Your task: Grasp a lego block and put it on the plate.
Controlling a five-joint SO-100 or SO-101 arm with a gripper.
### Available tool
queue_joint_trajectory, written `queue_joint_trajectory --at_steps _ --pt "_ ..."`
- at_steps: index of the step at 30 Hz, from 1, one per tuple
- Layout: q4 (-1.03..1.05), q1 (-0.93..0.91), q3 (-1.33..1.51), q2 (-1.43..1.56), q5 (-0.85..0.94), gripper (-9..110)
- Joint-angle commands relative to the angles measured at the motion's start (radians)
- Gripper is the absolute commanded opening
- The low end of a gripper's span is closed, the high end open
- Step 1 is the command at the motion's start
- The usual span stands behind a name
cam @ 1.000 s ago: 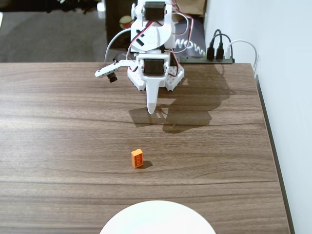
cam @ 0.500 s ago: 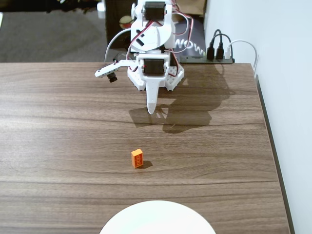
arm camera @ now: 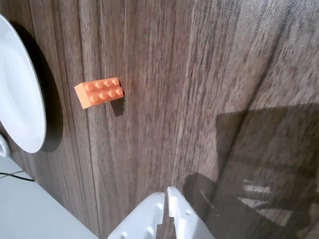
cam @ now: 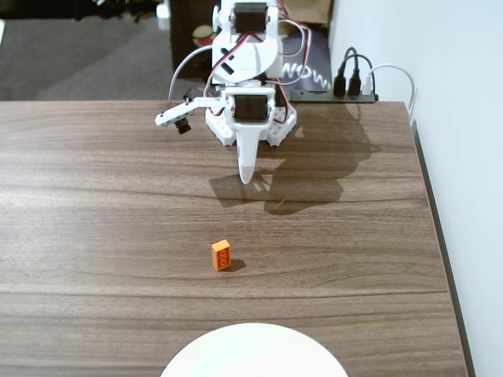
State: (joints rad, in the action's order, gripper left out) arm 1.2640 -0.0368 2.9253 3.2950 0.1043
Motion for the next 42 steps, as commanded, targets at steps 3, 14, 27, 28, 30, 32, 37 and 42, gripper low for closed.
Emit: queue_joint_trajectory --at_steps 3,14,27,28,30,32,37,42 --pt "0.005 0.009 -0.005 -0.003 0.006 1" --pt "0.003 0.015 -0.005 -0.003 0.009 1" --pt "0.002 0.003 -0.005 -0.003 0.014 1" --pt "0.0 -0.009 -0.005 -0.003 0.015 1" --pt "-0.011 -0.025 -0.005 -0.014 0.04 1" --pt "-0.035 -0.037 -0.012 -0.037 0.075 1" --pt "-0.081 -0.063 -0.028 -0.104 0.133 1" --pt "-0.084 -0.089 -0.06 -0.149 0.215 1"
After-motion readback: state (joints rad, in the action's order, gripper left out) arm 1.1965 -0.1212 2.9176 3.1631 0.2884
